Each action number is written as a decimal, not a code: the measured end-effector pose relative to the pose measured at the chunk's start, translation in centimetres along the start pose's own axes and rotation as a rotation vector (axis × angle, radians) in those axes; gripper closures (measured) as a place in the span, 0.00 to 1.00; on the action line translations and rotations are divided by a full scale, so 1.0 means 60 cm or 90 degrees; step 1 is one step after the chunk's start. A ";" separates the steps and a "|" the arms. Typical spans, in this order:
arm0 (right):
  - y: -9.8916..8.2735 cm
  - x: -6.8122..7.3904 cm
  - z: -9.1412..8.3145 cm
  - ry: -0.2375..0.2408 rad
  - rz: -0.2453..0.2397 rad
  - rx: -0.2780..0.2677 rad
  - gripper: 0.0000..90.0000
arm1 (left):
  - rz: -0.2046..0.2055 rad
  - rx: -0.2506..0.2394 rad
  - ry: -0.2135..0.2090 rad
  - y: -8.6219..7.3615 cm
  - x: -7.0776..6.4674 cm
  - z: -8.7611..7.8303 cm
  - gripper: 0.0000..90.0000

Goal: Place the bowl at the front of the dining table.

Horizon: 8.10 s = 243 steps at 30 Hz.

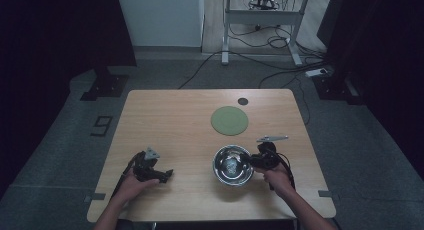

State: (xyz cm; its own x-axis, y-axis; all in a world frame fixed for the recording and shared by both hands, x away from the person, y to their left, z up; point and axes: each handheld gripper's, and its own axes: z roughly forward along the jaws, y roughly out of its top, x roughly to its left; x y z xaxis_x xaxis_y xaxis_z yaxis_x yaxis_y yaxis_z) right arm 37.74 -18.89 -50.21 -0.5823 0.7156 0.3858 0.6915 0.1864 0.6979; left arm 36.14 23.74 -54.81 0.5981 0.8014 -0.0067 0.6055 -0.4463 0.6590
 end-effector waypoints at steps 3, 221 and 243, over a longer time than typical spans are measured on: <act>0.002 -0.002 -0.001 -0.001 0.004 -0.002 0.96 | 0.000 0.000 0.000 0.000 0.000 0.000 0.00; 0.203 -0.144 0.119 -0.140 0.142 -0.067 0.96 | 0.000 -0.001 0.000 0.001 -0.001 0.001 0.00; 0.216 -0.167 0.154 -0.155 0.155 -0.056 0.96 | 0.000 -0.001 0.000 0.001 0.000 0.001 0.00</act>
State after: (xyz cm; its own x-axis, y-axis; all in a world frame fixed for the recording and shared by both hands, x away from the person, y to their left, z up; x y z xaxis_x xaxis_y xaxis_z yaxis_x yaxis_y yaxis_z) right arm 56.47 -17.43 -50.63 -0.2776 0.8737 0.3995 0.7517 -0.0615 0.6566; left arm 36.19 23.68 -54.83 0.5978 0.8016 -0.0071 0.6049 -0.4453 0.6602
